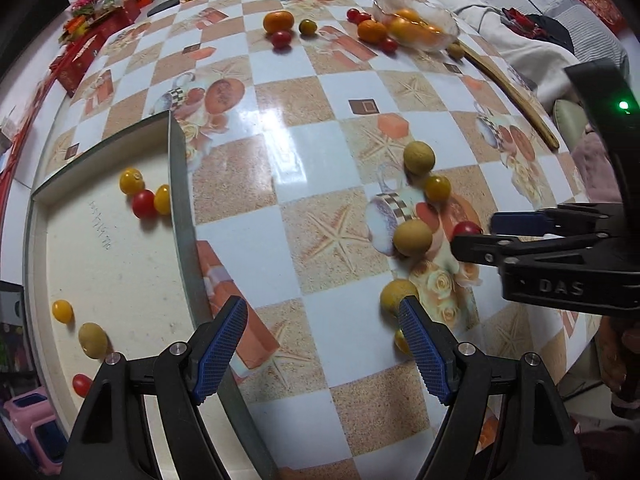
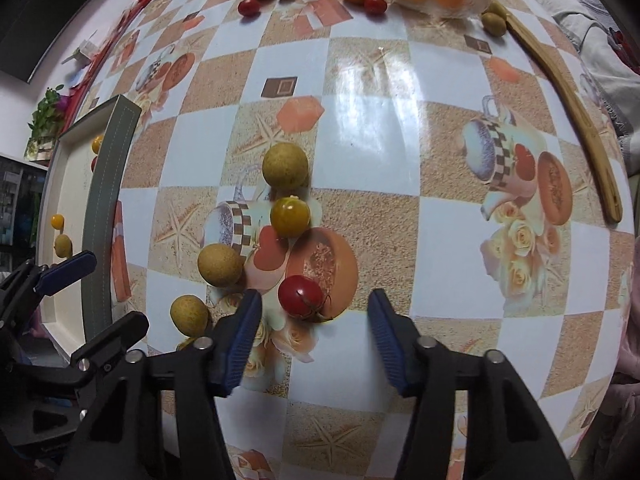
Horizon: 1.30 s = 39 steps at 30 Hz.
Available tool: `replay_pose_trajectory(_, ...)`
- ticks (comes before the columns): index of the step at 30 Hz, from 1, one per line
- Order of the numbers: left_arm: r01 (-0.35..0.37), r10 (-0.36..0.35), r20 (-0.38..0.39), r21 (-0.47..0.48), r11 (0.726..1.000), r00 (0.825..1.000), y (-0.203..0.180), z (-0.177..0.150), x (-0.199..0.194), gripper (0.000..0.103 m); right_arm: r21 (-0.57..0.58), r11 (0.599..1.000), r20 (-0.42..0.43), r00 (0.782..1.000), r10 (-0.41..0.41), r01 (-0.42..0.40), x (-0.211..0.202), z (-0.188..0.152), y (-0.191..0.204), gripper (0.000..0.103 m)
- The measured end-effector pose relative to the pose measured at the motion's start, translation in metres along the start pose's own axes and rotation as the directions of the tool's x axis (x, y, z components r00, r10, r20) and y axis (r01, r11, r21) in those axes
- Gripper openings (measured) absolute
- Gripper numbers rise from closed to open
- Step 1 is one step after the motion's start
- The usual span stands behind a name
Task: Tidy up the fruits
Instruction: 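Move both open tools back over the fruits on the table, then grasp a green-yellow round fruit with the left tool while the right tool grasps a red tomato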
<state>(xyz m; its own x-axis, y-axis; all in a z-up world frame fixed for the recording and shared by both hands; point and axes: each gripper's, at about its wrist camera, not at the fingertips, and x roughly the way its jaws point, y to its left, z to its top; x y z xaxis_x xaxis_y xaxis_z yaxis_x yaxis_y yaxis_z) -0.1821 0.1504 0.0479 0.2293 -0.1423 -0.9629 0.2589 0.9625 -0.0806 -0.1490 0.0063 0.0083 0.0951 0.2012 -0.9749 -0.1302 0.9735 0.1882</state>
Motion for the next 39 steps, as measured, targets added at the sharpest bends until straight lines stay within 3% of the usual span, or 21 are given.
replay_pose_trajectory(4, 0.017, -0.017, -0.001, 0.026, 1.0, 1.0, -0.006, 0.0, 0.0, 0.079, -0.048, 0.999, 0.008, 1.0, -0.002, 0.002, 0.002, 0.0, 0.008, 0.053)
replay_pose_trajectory(8, 0.031, -0.03, -0.009, 0.059, 0.998, 1.0, -0.015, 0.003, 0.004, 0.079, -0.106, 0.994, 0.012, 0.999, -0.037, 0.038, 0.005, 0.002, 0.018, 0.028)
replay_pose_trajectory(13, 0.044, -0.042, -0.025, 0.083, 0.996, 0.999, -0.026, 0.004, 0.012, 0.079, -0.115, 0.99, 0.02, 0.997, -0.077, 0.079, 0.004, -0.002, 0.014, 0.028)
replay_pose_trajectory(21, 0.047, -0.042, -0.064, 0.079, 0.996, 0.997, -0.038, 0.012, 0.036, 0.079, -0.039, 0.998, 0.017, 0.999, -0.044, 0.045, -0.001, -0.006, -0.011, 0.028)
replay_pose_trajectory(24, 0.033, -0.027, -0.08, 0.072, 0.997, 0.996, -0.039, 0.013, 0.041, 0.074, -0.034, 0.999, 0.018, 0.999, -0.04, 0.041, -0.003, -0.008, -0.016, 0.028)
replay_pose_trajectory(28, -0.003, 0.009, -0.072, 0.087, 0.996, 0.997, -0.04, 0.011, 0.039, 0.058, -0.031, 0.999, 0.02, 0.999, -0.034, 0.034, -0.003, -0.006, -0.018, 0.028)
replay_pose_trajectory(31, -0.036, 0.042, -0.053, 0.102, 0.994, 0.998, -0.04, 0.011, 0.038, 0.027, -0.029, 0.999, 0.022, 0.999, -0.033, 0.034, -0.003, -0.007, -0.019, 0.028)
replay_pose_trajectory(39, 0.08, -0.082, -0.056, -0.033, 0.996, 0.995, -0.01, 0.013, 0.031, 0.027, -0.012, 1.0, 0.023, 0.999, -0.025, 0.026, -0.004, -0.006, -0.019, 0.028)
